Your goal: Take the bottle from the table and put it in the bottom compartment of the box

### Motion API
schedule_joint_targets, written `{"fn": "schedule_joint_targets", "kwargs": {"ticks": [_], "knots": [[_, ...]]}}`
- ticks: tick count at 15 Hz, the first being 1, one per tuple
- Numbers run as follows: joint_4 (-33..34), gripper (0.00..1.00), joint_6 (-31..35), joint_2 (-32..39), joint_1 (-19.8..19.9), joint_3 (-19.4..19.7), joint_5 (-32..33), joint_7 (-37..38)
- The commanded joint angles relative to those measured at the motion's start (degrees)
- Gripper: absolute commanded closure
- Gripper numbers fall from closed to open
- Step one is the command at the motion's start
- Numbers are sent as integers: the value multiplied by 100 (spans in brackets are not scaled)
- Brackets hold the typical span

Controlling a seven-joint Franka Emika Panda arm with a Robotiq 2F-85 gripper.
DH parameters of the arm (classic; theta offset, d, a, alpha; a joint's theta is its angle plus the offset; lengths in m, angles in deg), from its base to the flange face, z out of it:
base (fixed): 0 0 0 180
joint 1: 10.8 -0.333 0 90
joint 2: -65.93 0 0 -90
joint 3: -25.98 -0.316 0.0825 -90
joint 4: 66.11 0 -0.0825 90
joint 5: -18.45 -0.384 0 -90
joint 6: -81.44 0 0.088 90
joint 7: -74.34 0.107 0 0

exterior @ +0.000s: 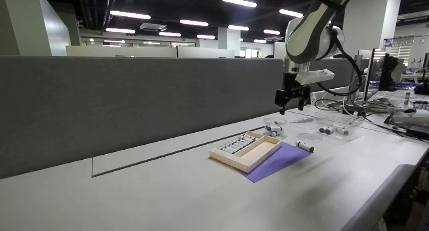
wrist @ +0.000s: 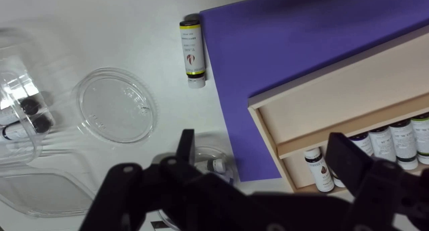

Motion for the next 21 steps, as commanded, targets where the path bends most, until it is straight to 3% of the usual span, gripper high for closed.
{"fn": "schedule_joint_targets", "kwargs": {"ticks": [1,5,16,17,18,21], "knots": [[239,0,107,520,106,120,-45,146],[483,0,356,1160,350,178,-344,23],[1097,0,495,2261,852,-210,-1081,-558],[1133,5,499,2320,860,-224,-1090,-571],[1168,27,490,2370,822,-187,-1069,-547],[1257,38,426,2442,791,-133,-1089,-468]]}}
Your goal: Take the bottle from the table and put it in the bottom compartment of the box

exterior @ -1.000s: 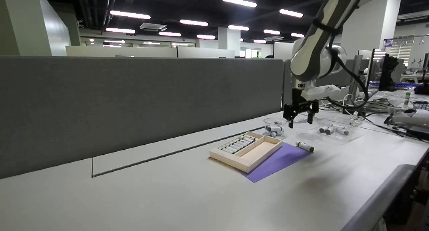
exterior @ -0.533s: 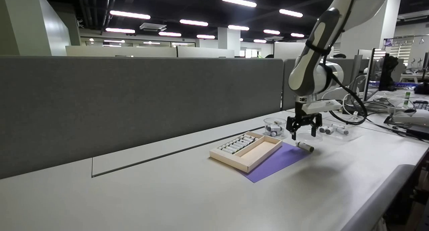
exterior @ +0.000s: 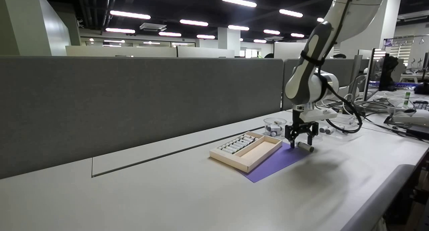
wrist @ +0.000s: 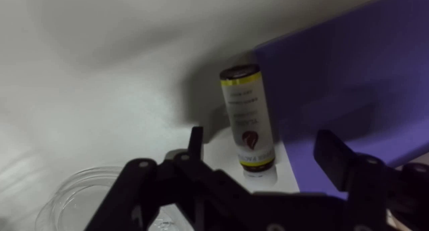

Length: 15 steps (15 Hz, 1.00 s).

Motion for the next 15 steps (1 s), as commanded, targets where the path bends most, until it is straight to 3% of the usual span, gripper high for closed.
{"fn": "schedule_joint_targets", "kwargs": {"ticks": [1,8,12,15], "knots": [[236,46,-109,110,32,20,-74,33],[564,98,-793,-8,116,247,-199,218],[900,95,-1259,-114,361,329,-375,207],[1071,95,-1292,-236,584,107,-534,-174]]}}
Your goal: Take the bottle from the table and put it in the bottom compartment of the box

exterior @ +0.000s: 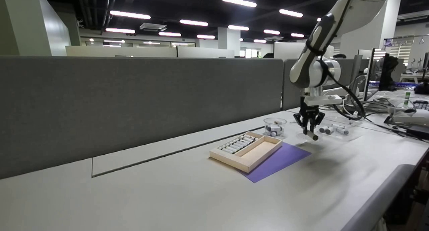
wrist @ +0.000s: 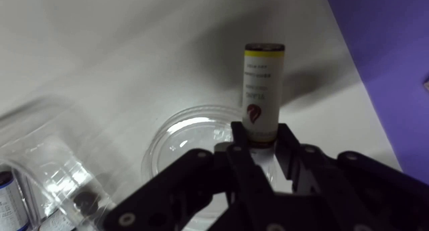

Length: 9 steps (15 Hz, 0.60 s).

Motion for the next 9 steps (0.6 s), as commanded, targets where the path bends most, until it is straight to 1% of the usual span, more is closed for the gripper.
{"fn": "schedule_joint_targets", "kwargs": {"ticks": [1,3,6,9], "knots": [[224,95,-214,-214,204,-273,-180,-279],[227,95,-67,-317,199,-472,-240,-507],[78,95,498,-462,106,-849,-270,-936],[-40,95,1068,-437,76,-1340,-359,-1406]]}}
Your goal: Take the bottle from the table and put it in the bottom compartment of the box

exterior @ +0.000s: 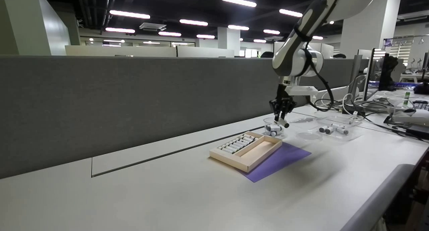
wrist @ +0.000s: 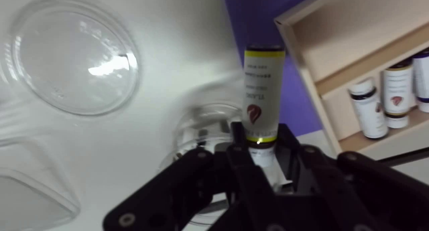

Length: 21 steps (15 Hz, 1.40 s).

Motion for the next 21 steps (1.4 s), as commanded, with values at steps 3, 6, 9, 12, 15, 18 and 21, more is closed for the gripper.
{"fn": "schedule_joint_targets", "kwargs": {"ticks": [3,6,9,12,15,18,21], "knots": [[-295,95,747,35,-25,-774,-128,-782],[-427,95,997,187,-57,-1086,-60,-1043],[-527,95,1222,342,-64,-1291,71,-1267],[-563,95,1277,453,-6,-1469,116,-1422],[-573,95,1180,509,26,-1576,121,-1504],[-556,95,1053,532,32,-1628,114,-1541],[-526,95,773,529,-19,-1602,77,-1464]]}}
